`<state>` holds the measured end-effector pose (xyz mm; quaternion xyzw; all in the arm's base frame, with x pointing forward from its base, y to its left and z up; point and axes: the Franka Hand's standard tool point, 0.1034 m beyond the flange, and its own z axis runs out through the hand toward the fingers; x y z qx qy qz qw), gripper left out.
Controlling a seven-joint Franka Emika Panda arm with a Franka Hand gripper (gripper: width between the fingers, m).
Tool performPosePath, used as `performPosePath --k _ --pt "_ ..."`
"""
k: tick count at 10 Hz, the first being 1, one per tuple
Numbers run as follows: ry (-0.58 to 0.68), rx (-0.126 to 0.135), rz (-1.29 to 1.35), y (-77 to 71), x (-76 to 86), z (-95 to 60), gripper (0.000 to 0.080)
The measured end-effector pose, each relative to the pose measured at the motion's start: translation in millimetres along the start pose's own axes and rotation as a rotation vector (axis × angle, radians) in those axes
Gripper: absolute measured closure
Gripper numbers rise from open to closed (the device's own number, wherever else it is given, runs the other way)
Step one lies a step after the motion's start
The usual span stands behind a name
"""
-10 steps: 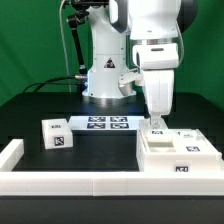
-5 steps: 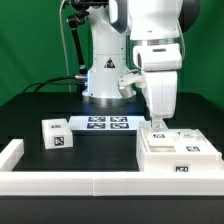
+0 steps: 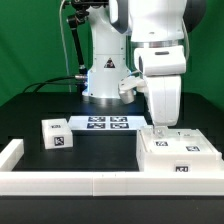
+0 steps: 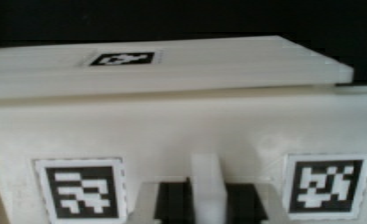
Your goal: Assemble cabinet
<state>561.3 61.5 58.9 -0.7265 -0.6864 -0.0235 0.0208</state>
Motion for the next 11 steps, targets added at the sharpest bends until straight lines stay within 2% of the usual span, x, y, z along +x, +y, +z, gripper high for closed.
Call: performPosePath --k 6,11 --pt "0.001 0.004 -0.007 12.5 0.3 0.1 0.0731" --pt "0.003 -0.005 -0.017 14.3 0.5 -0.6 0.0731"
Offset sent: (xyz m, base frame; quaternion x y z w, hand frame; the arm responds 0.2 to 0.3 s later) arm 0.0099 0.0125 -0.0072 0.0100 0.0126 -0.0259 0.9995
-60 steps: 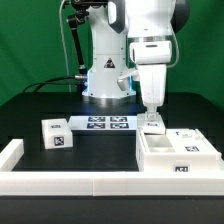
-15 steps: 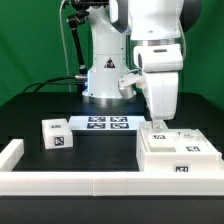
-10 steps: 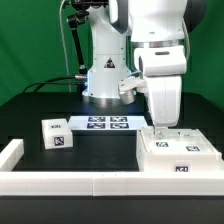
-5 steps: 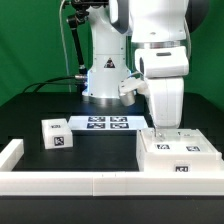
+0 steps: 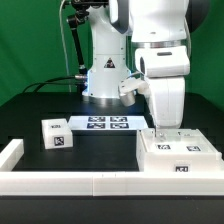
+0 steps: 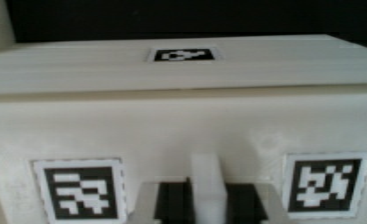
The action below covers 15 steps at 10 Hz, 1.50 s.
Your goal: Assemble cabinet
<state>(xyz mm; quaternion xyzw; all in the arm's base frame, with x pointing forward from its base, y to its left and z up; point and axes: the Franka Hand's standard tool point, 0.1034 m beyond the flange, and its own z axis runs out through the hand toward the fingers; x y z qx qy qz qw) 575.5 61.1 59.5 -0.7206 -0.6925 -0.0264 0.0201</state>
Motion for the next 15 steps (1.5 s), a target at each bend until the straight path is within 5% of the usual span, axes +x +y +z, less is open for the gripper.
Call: performPosePath --k 1,3,4,6,7,8,11,13,15 --pt "0.000 -0.001 0.000 0.3 0.0 -0.3 0.0731" --pt "0.003 -0.011 -0.001 2.1 1.3 -1.6 0.0496" --pt "0.002 -0.015 -0.001 2.6 1.3 -3.6 0.0496" --pt "0.001 -0.048 0.015 -2.2 1.9 -14.0 0.0177" --pt "-0.002 -0.060 0.037 -7.1 -0.9 -18.9 0.0177" --pt "-0.005 -0.086 0.069 -11.6 -9.7 -25.4 0.0041" --pt "-0.008 -0.160 0.211 -40.9 -34.4 -43.9 0.0002" --pt "0.015 -0.209 0.325 -68.0 -35.8 -47.3 0.0002" --pt "0.034 -0.212 0.385 -87.1 -31.8 -37.3 0.0002"
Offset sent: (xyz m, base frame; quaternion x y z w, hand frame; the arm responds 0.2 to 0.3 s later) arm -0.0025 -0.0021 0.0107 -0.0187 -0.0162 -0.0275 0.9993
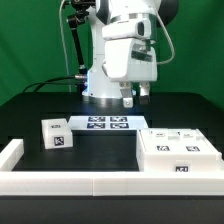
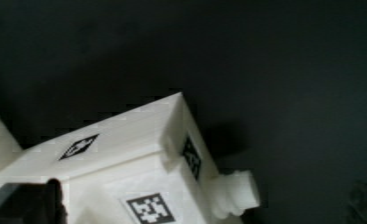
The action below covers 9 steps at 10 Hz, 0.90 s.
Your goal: Assemble cabinet
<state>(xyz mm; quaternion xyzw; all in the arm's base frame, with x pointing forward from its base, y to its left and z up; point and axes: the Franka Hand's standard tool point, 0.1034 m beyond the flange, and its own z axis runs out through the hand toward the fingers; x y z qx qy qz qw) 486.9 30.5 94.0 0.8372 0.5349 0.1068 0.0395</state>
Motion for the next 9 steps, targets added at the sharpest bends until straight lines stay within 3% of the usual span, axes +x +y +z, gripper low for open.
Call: performPosePath --k 3,6,9 --pt "0.000 -0.002 0.061 2.9 1.1 -0.9 0.0002" --pt "0.024 -0.010 0.393 -0.6 3.9 -0.7 0.0002" --pt "0.045 0.005 0.708 -12.4 16.2 3.8 0.0002"
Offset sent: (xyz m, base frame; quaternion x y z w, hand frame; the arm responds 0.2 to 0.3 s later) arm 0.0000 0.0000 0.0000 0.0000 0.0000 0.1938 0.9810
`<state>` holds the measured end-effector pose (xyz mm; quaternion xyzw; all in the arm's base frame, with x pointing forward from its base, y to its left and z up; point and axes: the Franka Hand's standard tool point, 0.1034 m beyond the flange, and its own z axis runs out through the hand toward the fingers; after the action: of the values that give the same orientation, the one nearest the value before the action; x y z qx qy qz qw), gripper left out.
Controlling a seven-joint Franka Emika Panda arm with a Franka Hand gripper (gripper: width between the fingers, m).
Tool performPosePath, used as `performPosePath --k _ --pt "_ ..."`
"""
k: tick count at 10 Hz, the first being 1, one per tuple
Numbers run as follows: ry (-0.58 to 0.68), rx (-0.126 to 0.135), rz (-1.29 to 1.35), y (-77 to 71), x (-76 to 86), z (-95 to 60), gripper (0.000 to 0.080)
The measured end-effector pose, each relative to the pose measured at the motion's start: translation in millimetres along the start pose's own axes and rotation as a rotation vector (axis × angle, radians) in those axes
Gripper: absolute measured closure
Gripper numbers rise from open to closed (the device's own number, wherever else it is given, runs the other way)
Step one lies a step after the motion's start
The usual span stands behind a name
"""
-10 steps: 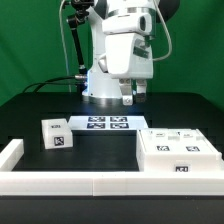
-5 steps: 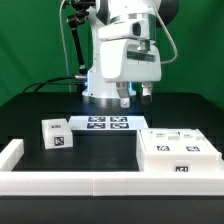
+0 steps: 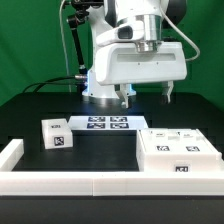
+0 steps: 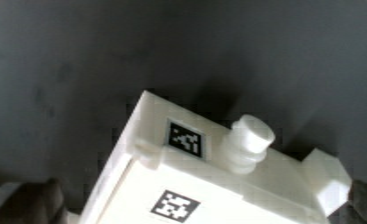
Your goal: Assemble cabinet
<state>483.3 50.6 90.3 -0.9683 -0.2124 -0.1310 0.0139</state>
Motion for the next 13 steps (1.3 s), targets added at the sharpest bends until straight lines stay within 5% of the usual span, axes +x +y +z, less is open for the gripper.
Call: performPosePath --k 6,10,13 --pt "0.016 0.009 0.348 -7.5 0.1 6.2 0.0002" --pt "0.071 -0.011 0.356 -34.9 3.8 28.4 0.0002" --pt "0.094 -0.022 0.355 -33.0 -5.8 47.9 0.0002"
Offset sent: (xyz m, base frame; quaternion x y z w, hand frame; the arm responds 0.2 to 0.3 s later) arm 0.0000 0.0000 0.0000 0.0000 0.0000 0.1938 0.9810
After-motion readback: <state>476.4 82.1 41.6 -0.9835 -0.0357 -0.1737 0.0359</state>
